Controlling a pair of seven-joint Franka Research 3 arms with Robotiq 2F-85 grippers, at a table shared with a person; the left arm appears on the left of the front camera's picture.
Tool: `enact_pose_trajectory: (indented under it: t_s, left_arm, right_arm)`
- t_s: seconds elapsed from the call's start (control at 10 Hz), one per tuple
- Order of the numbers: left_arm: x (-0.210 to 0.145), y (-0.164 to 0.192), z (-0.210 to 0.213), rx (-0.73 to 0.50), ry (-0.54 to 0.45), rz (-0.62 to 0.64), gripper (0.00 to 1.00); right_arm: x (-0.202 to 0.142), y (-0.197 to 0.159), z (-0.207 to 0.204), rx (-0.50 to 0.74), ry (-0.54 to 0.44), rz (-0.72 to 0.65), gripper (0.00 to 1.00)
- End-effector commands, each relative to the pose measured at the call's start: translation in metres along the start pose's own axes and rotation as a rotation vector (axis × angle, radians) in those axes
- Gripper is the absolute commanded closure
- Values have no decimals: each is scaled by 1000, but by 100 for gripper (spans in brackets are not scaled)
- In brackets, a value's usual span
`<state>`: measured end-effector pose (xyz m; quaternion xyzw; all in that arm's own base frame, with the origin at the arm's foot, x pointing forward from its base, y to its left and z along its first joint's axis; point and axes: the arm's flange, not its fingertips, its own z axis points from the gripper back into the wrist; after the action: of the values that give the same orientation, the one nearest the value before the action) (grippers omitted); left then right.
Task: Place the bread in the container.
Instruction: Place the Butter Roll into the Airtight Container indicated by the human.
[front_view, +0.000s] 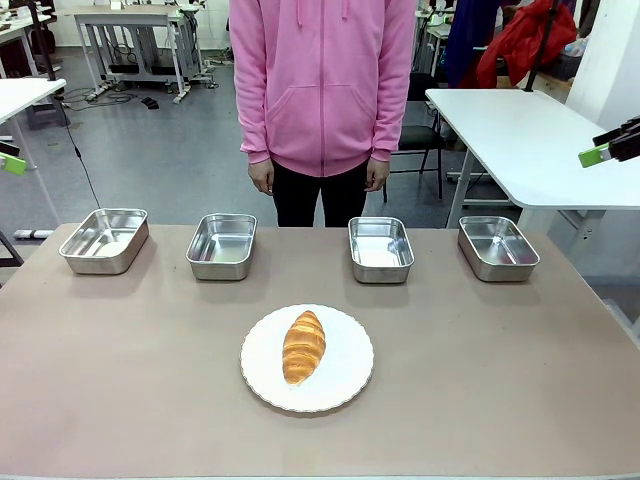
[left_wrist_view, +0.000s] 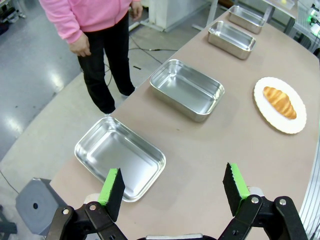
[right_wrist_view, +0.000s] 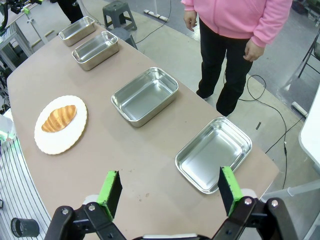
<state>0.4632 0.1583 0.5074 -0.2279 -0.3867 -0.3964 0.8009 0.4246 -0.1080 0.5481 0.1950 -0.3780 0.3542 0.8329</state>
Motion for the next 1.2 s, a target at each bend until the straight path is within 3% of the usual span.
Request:
enact_pose_trajectory:
  t_s: [0.0,1.1]
  left_arm:
    - [1,0,0,1,2,-4,0]
    - [1,0,0,1,2,-4,0]
  right_arm:
    - [1,0,0,5,-12,3,0]
    - [1,0,0,5,-12,3,0]
